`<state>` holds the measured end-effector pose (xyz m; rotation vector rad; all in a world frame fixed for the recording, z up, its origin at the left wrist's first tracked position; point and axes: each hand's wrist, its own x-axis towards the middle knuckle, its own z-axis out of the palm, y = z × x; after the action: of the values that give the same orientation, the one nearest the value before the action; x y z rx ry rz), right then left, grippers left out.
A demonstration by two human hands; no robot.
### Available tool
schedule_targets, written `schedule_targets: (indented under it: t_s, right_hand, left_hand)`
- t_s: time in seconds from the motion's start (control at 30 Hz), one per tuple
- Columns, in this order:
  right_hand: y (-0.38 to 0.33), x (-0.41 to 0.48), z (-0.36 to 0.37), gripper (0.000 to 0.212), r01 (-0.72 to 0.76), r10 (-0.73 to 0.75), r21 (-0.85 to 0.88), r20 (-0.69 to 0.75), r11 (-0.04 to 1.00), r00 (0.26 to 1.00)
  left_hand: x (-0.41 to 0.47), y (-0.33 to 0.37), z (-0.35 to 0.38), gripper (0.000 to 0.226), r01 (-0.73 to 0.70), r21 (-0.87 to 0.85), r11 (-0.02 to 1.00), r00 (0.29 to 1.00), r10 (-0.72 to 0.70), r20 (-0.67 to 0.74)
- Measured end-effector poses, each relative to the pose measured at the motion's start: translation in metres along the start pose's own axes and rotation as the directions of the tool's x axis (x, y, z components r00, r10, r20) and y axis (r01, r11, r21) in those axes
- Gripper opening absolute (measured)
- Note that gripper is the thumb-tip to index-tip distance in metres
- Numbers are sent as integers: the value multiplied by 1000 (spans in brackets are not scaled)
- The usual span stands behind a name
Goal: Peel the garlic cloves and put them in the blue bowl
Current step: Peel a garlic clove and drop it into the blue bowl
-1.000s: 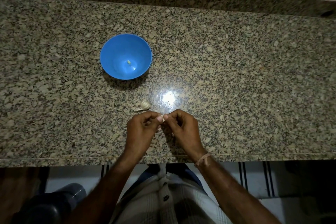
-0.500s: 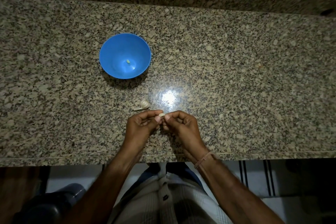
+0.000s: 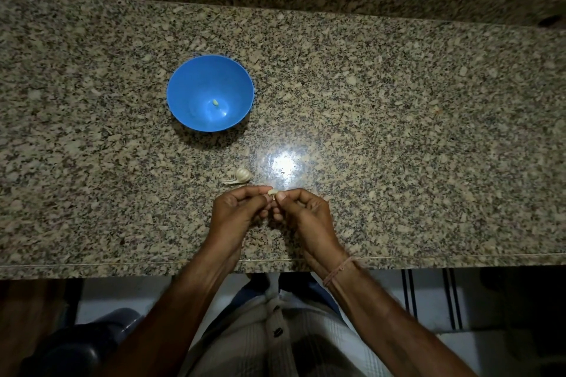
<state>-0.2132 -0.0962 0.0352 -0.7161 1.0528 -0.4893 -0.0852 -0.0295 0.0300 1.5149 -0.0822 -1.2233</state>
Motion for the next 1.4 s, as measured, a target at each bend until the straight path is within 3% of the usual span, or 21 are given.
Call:
schedule_targets:
  t_s: [0.23, 0.4, 0.53, 0.67, 0.73, 0.83, 0.9, 0.93, 0.97, 1.03, 1.1, 1.13, 1.27, 1.3, 1.4]
  right_hand:
    - [3, 8, -1, 18, -73, 68, -59, -70, 996, 995]
    - [2, 8, -4, 20, -35, 20, -184, -84, 982, 996]
    - [4, 10, -8, 24, 113, -165, -490, -65, 864, 984]
    - [2, 13, -10, 21, 113, -160, -535, -44, 838, 986]
    - [3, 13, -14, 17, 164, -211, -604, -7, 780, 977]
    - [1, 10, -17, 16, 361, -382, -752, 156, 552, 911]
    - [0, 12, -20, 15, 437, -427, -788, 248, 433, 870]
    - [1, 13, -20, 15, 442, -428, -796, 259, 414, 866]
    - [1, 13, -19, 15, 415, -408, -791, 232, 449, 883]
    - [3, 17, -20, 13, 266, -293, -693, 82, 671, 953]
    - [3, 16, -17, 13, 101, -125, -473, -18, 875, 992]
    - [3, 16, -16, 13, 50, -64, -368, -26, 928, 998]
    - [0, 10, -11, 17, 46, -49, -307, -1, 951, 999]
    - [-2, 9, -9, 16, 23, -24, -292, 0, 956, 1000]
    - [-8, 8, -4, 14, -158, 156, -140, -27, 977, 987]
  left_hand:
    - [-2, -3, 4, 15, -169, 370, 914, 984, 180, 6]
    - [-5, 2, 2, 18, -272, 455, 848, 958, 283, 46]
    - [-6, 8, 2, 12, -322, 492, 809, 941, 332, 71]
    - [-2, 9, -3, 12, -363, 549, 753, 928, 345, 141]
    - [-1, 8, -4, 11, -317, 537, 782, 946, 298, 126]
    - [2, 6, -5, 10, -17, 265, 964, 999, 5, 43]
    - [4, 5, -9, 10, 182, 79, 980, 982, -185, 28]
    - [4, 4, -9, 10, 213, 46, 976, 976, -214, 24]
    - [4, 2, -10, 10, 168, 84, 982, 985, -170, 18]
    - [0, 3, -8, 9, -65, 299, 952, 998, 59, 31]
    - [-3, 2, -5, 9, -250, 423, 871, 967, 243, 71]
    - [-3, 0, -4, 9, -253, 414, 874, 966, 249, 65]
    - [1, -3, -7, 13, 68, 34, 997, 998, -68, 9]
    - [1, -5, -7, 13, 77, 21, 997, 997, -77, 0]
    - [-1, -8, -5, 11, -88, 139, 986, 996, 91, -12]
